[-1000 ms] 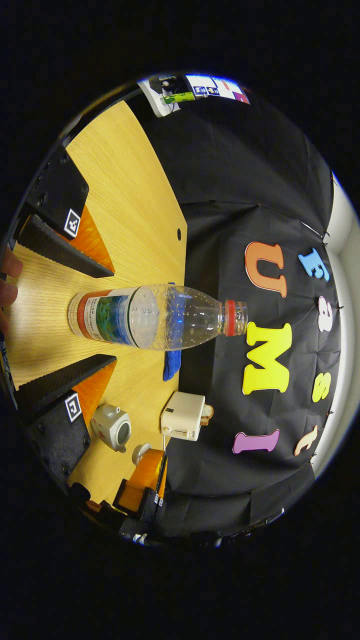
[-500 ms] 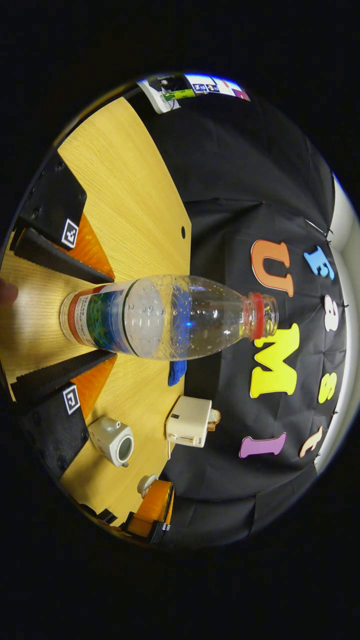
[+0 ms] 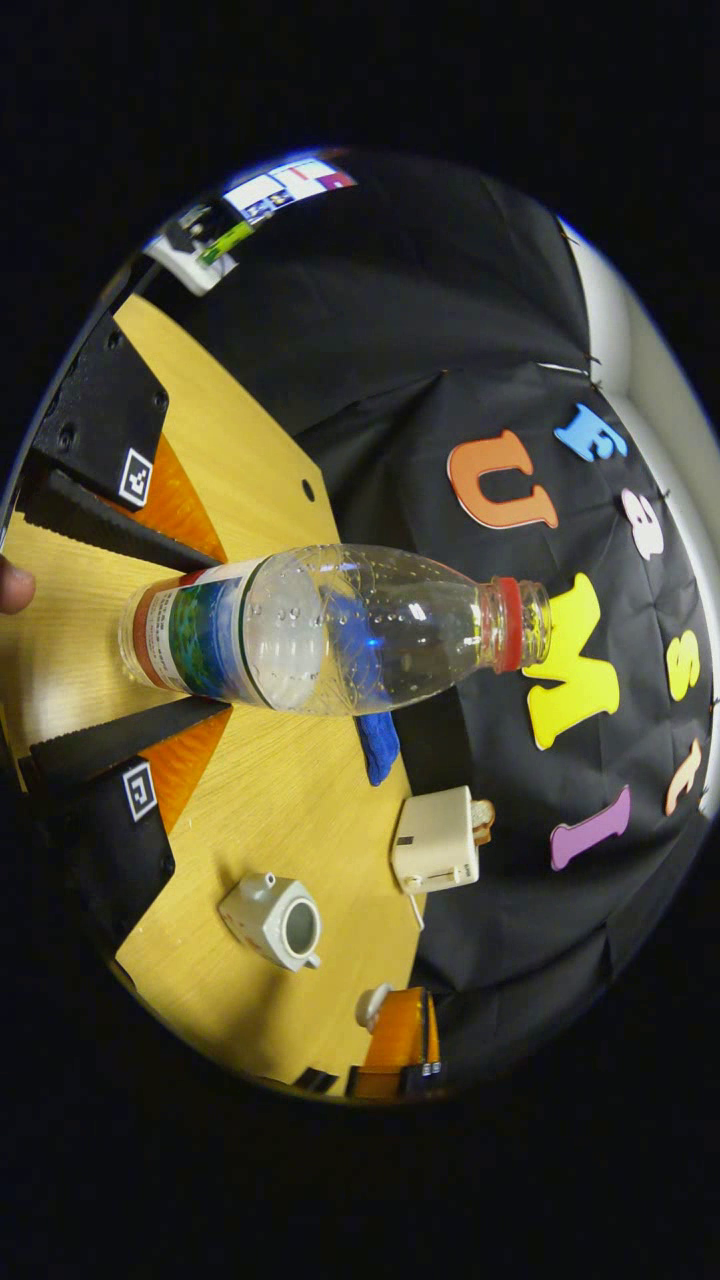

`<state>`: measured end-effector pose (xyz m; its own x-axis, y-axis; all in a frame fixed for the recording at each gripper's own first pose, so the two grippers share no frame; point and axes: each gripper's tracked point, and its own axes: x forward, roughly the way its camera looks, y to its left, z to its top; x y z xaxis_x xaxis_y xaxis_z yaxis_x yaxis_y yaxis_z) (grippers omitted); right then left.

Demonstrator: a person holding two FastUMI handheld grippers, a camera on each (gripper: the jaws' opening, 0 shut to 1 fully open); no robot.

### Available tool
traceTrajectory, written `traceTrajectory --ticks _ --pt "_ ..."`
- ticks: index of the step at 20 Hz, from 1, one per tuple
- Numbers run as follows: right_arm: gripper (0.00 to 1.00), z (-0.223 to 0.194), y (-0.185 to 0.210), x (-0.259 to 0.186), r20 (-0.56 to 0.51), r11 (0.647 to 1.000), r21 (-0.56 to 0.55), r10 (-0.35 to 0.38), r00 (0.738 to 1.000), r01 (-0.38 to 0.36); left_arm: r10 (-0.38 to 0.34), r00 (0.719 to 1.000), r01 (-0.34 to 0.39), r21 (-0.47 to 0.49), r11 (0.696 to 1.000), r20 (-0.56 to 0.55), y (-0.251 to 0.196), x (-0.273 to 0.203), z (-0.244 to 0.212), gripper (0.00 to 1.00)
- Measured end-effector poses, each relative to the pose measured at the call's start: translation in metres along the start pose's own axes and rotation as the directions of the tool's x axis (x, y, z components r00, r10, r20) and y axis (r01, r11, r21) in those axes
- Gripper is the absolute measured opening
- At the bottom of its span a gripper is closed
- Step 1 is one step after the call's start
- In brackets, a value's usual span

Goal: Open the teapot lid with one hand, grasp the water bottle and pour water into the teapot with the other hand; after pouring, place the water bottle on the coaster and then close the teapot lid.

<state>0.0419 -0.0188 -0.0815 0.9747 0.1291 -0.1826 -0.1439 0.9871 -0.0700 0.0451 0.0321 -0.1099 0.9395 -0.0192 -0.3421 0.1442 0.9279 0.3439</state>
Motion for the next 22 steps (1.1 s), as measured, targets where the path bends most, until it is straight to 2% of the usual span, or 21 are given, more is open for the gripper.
traceTrajectory --ticks 3,6,9,12,16,19,22 --pt "0.0 0.002 -0.015 -0.005 0.007 1.0 0.004 -0.013 1.0 0.013 -0.005 0.998 0.016 0.189 0.982 -0.06 -0.002 -0.002 -0.009 0.76" --pt "0.0 -0.002 -0.023 -0.007 0.003 1.0 0.013 -0.014 1.0 0.014 0.029 0.998 -0.003 0.385 0.923 -0.062 0.002 -0.001 -0.005 0.76" --pt "0.0 -0.008 -0.03 -0.01 -0.009 0.999 0.031 -0.008 1.0 0.008 0.043 0.997 -0.001 0.545 0.839 -0.064 0.0 0.001 -0.004 0.76" --pt "0.0 -0.007 -0.042 -0.014 0.0 0.999 0.038 -0.027 1.0 0.027 0.071 0.995 -0.003 0.68 0.734 -0.073 0.001 0.006 -0.007 0.76" --pt "0.0 -0.011 -0.052 -0.02 0.003 0.998 0.051 -0.037 0.999 0.037 0.079 0.992 0.024 0.773 0.633 -0.096 -0.005 0.007 -0.012 0.76" --pt "0.0 -0.017 -0.057 -0.021 -0.006 0.997 0.062 -0.037 0.999 0.037 0.099 0.993 0.003 0.832 0.555 -0.07 -0.006 0.007 -0.001 0.76" --pt "0.0 -0.021 -0.063 -0.021 -0.012 0.997 0.073 -0.039 0.999 0.04 0.124 0.992 -0.032 0.892 0.451 -0.027 0.001 0.008 0.015 0.76"
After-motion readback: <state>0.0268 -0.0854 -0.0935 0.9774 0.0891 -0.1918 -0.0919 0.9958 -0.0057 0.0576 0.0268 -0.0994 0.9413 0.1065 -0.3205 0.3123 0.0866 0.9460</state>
